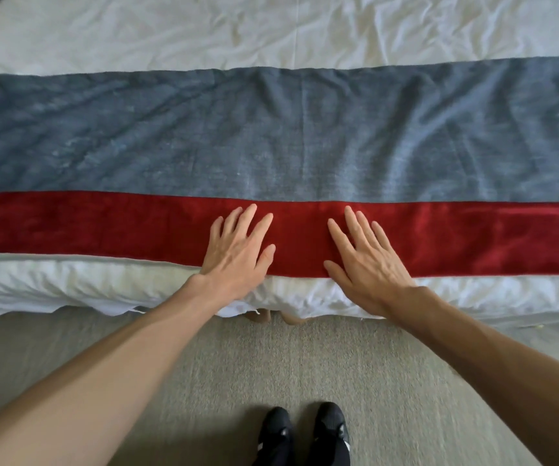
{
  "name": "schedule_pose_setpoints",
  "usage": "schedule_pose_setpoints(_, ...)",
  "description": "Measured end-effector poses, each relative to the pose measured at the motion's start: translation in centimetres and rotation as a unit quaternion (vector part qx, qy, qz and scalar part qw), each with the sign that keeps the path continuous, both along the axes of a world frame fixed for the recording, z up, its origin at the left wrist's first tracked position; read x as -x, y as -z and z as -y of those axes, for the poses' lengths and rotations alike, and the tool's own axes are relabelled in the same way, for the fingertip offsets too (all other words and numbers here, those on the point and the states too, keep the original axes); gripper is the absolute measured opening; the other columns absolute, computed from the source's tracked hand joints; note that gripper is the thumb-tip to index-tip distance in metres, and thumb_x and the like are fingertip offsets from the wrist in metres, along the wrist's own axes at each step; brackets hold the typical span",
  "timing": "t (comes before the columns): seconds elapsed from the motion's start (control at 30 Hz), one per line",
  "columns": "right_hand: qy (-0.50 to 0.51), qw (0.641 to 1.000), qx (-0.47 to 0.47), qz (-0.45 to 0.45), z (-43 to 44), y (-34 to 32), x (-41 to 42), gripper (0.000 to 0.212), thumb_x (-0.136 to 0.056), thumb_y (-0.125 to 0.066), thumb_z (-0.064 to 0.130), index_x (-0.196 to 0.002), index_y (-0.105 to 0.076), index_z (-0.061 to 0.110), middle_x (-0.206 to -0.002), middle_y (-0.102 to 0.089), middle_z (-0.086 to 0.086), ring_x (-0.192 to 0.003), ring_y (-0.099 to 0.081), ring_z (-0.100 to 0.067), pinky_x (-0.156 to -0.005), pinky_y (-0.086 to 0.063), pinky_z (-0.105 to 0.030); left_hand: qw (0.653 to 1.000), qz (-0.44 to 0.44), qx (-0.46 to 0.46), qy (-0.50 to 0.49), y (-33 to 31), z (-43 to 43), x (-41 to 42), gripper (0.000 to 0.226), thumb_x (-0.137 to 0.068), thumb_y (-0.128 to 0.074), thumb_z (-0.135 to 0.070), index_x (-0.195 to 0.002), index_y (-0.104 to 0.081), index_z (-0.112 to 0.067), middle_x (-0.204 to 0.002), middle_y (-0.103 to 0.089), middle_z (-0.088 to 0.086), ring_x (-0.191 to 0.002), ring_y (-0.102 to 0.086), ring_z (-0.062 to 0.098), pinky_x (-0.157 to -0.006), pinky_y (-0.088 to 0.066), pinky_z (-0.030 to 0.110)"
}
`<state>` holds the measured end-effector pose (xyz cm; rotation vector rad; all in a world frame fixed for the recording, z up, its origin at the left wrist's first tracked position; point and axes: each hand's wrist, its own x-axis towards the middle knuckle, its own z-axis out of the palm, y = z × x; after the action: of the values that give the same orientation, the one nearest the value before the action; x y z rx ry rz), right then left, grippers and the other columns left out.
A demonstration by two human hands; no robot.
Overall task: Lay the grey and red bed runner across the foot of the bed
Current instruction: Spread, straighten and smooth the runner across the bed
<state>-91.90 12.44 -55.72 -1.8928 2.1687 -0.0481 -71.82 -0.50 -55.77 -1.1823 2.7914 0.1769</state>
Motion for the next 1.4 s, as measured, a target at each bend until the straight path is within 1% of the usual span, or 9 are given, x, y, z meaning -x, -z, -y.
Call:
schedule_pose_setpoints(0.17,-0.02,1.0,0.019,0.01,3.7,-1.2,-2.4,0.067,-0.095,-0.035,0.046,-0.15,-0.012,0.014,-0.157,-0.005,-0.02,-0.146,-0.004,-0.031,-0.119,-0.007,-0.044,1.0,-0.013,0.018,-0.018,-1.4,2.7,-3.0,0.055,-0.094,-0.029,-0.04,-0.144,-0.031,-0.018,-0.152,-0.028,0.011,-0.139,-0.023,0.03,-0.112,-0.021,0.05)
schedule_pose_setpoints(0.37,-0.018,0.999,0.037,-0.013,8.6,-2.0,-6.6,0.061,-0.094,-0.04,0.041,-0.145,-0.027,0.011,-0.152,-0.023,-0.022,-0.142,-0.02,-0.035,-0.117,-0.018,-0.044,0.998,-0.046,0.02,-0.031,-2.4,7.3,-8.2,0.047,-0.094,-0.042,-0.032,-0.136,-0.043,-0.013,-0.145,-0.039,0.012,-0.131,-0.035,0.028,-0.107,-0.027,0.047)
schedule_pose_setpoints(0.53,-0.016,0.999,0.045,-0.019,13.5,-2.8,-11.2,0.06,-0.093,-0.045,0.038,-0.144,-0.032,0.009,-0.15,-0.028,-0.023,-0.14,-0.025,-0.035,-0.116,-0.02,-0.044,0.998,-0.051,0.011,-0.032,-3.5,11.2,-12.8,0.048,-0.091,-0.037,-0.035,-0.131,-0.049,-0.012,-0.14,-0.045,0.012,-0.126,-0.043,0.028,-0.102,-0.033,0.046)
schedule_pose_setpoints(0.67,-0.024,0.998,0.066,-0.001,18.0,-3.5,-14.6,0.057,-0.089,-0.054,0.032,-0.138,-0.043,0.005,-0.143,-0.038,-0.026,-0.133,-0.036,-0.039,-0.113,-0.026,-0.047,0.998,-0.053,0.013,-0.041,-4.4,14.1,-15.8,0.049,-0.09,-0.035,-0.036,-0.128,-0.053,-0.011,-0.135,-0.05,0.012,-0.122,-0.048,0.028,-0.1,-0.037,0.046)
schedule_pose_setpoints(0.8,-0.017,0.996,0.083,0.015,22.0,-3.7,-16.4,0.055,-0.085,-0.059,0.027,-0.133,-0.048,0.003,-0.136,-0.045,-0.028,-0.125,-0.044,-0.042,-0.109,-0.032,-0.05,0.998,-0.048,0.02,-0.046,-4.7,17.5,-17.3,0.046,-0.09,-0.041,-0.034,-0.128,-0.054,-0.01,-0.135,-0.051,0.013,-0.122,-0.048,0.029,-0.1,-0.037,0.045)
schedule_pose_setpoints(0.9,-0.017,0.996,0.087,0.022,24.4,-3.6,-16.3,0.055,-0.083,-0.061,0.025,-0.131,-0.05,0.002,-0.133,-0.047,-0.03,-0.122,-0.046,-0.043,-0.107,-0.034,-0.05,0.997,-0.049,0.019,-0.051,-4.6,19.9,-16.8,0.047,-0.09,-0.041,-0.033,-0.13,-0.052,-0.01,-0.136,-0.049,0.013,-0.123,-0.047,0.029,-0.101,-0.034,0.044)
schedule_pose_setpoints(1.13,-0.022,0.997,0.079,0.007,30.4,-2.8,-12.6,0.057,-0.087,-0.058,0.027,-0.137,-0.044,0.002,-0.139,-0.042,-0.029,-0.128,-0.041,-0.041,-0.111,-0.029,-0.048,0.998,-0.056,0.014,-0.032,-3.6,26.3,-13.2,0.045,-0.095,-0.043,-0.031,-0.134,-0.047,-0.01,-0.141,-0.044,0.012,-0.129,-0.041,0.027,-0.106,-0.03,0.043)
schedule_pose_setpoints(1.3,-0.044,0.998,0.024,-0.041,33.7,-1.4,-9.8,0.066,-0.093,-0.041,0.036,-0.149,-0.018,0.01,-0.155,-0.018,-0.019,-0.144,-0.014,-0.032,-0.118,-0.009,-0.043,0.999,-0.029,0.009,-0.037,-2.8,30.6,-11.4,0.049,-0.097,-0.037,-0.034,-0.142,-0.037,-0.014,-0.148,-0.034,0.012,-0.134,-0.032,0.026,-0.109,-0.025,0.042)
schedule_pose_setpoints(1.4,-0.034,0.998,0.001,-0.055,36.0,-0.8,-8.5,0.069,-0.093,-0.04,0.039,-0.15,-0.012,0.012,-0.157,-0.012,-0.016,-0.145,-0.008,-0.029,-0.118,-0.007,-0.042,0.999,-0.017,-0.004,-0.034,-2.2,33.2,-10.6,0.053,-0.099,-0.032,-0.035,-0.148,-0.024,-0.016,-0.154,-0.023,0.012,-0.141,-0.022,0.026,-0.112,-0.02,0.041)
